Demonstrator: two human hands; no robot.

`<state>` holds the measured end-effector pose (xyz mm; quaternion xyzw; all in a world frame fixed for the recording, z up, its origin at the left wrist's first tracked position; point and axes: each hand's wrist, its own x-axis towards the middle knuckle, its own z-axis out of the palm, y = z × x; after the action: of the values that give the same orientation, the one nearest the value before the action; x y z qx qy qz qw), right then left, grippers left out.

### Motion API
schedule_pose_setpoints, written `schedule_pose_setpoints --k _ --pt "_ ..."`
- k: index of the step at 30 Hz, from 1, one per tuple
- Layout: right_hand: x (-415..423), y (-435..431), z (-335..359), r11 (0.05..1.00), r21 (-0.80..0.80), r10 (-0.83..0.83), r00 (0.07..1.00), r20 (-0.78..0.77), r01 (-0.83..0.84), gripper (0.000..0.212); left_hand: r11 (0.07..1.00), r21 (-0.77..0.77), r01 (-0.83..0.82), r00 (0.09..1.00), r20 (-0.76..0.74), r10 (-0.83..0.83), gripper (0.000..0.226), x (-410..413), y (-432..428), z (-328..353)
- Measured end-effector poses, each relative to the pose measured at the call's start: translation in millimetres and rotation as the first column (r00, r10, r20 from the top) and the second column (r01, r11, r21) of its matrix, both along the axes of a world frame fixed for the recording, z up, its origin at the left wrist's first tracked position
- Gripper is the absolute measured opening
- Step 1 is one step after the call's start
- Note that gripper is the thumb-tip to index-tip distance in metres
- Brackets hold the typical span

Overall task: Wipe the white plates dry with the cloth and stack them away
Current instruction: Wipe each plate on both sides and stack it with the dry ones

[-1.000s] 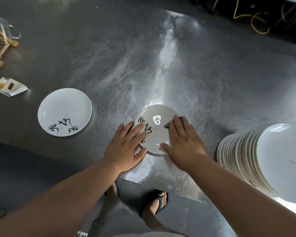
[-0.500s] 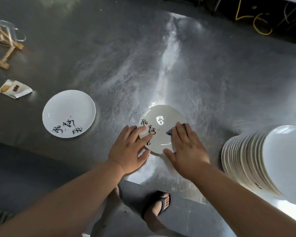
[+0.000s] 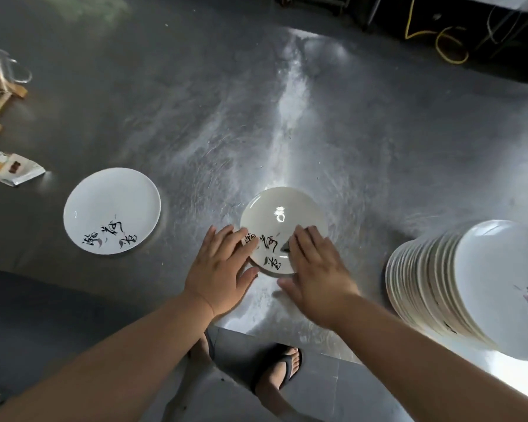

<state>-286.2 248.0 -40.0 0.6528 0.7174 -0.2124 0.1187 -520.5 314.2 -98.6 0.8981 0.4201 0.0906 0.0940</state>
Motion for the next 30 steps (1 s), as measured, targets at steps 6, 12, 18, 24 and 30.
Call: schedule_pose_setpoints --k 6,12,18,24,30 --pt "34.9 2.1 -9.1 0.979 0.119 0.172 0.983 -0.061 -0.164 0.076 1.0 0.005 0.004 1.0 0.02 -0.004 0.046 1.5 -0.7 0.5" --pt "0.5 -1.7 -0.8 0.998 -0.012 -0.067 0.998 -0.021 0.066 0.093 1.0 0.017 0.012 0.998 0.057 -0.013 0.039 0.0 0.5 -5.4" --pt "-9.3 -33.3 -6.2 0.993 0.072 0.113 0.962 -0.247 -0.098 0.078 0.999 0.035 0.021 0.994 0.109 -0.024 0.039 -2.6 -1.7 -5.0" --pt "43.3 20.4 -6.7 0.99 0.132 0.058 0.998 -0.003 -0.057 0.07 1.0 -0.02 -0.014 0.996 -0.086 0.013 0.061 0.1 -2.6 0.5" --pt "-24.4 -11.7 6.5 0.996 -0.035 0.079 0.995 -0.062 -0.082 0.091 1.0 0.019 -0.006 1.0 -0.008 0.006 0.056 -1.0 -1.5 -2.2"
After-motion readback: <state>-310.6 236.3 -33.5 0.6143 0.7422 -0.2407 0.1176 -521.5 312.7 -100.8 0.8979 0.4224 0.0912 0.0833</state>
